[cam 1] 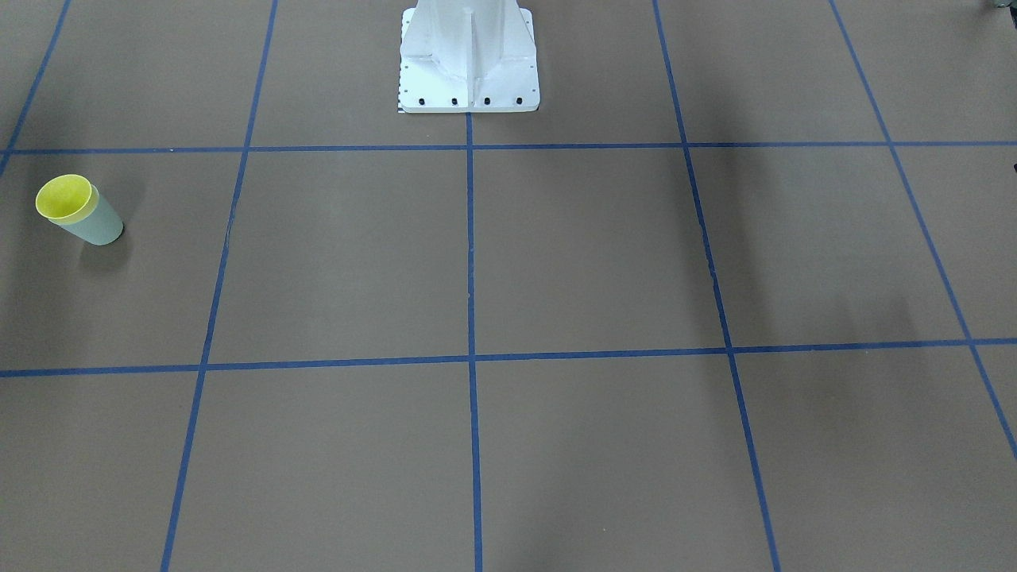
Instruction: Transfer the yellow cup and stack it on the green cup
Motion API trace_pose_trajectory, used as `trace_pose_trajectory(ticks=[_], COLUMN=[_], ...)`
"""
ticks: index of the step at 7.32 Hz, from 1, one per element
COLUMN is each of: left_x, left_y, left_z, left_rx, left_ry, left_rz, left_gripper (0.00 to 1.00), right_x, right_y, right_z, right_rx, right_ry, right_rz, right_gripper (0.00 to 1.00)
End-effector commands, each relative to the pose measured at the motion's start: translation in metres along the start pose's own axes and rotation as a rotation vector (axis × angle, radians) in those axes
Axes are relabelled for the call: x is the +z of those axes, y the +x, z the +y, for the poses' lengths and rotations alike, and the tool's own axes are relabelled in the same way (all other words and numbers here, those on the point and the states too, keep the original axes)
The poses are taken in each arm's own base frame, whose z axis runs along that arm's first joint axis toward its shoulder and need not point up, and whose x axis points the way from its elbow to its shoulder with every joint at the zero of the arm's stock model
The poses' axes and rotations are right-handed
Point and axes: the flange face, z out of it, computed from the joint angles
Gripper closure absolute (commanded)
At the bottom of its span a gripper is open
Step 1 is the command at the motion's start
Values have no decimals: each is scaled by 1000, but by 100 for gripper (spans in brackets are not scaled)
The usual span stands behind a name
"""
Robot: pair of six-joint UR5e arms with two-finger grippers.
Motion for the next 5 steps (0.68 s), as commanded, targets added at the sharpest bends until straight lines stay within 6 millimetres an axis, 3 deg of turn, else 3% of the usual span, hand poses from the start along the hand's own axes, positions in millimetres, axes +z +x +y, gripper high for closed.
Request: trace_pose_trajectory(ticks=[1,5], left_x=[0,-3], left_y=[0,3], left_z=[0,-3], left_rx=[0,17], left_ry=[0,16], left_rz=[0,0], left_gripper=[0,0], right_x=[4,1], right_y=[2,4], right_z=[1,0], right_rx=[2,-22], right_ry=[-7,20], right_rz=[-1,42], right_gripper=[0,0])
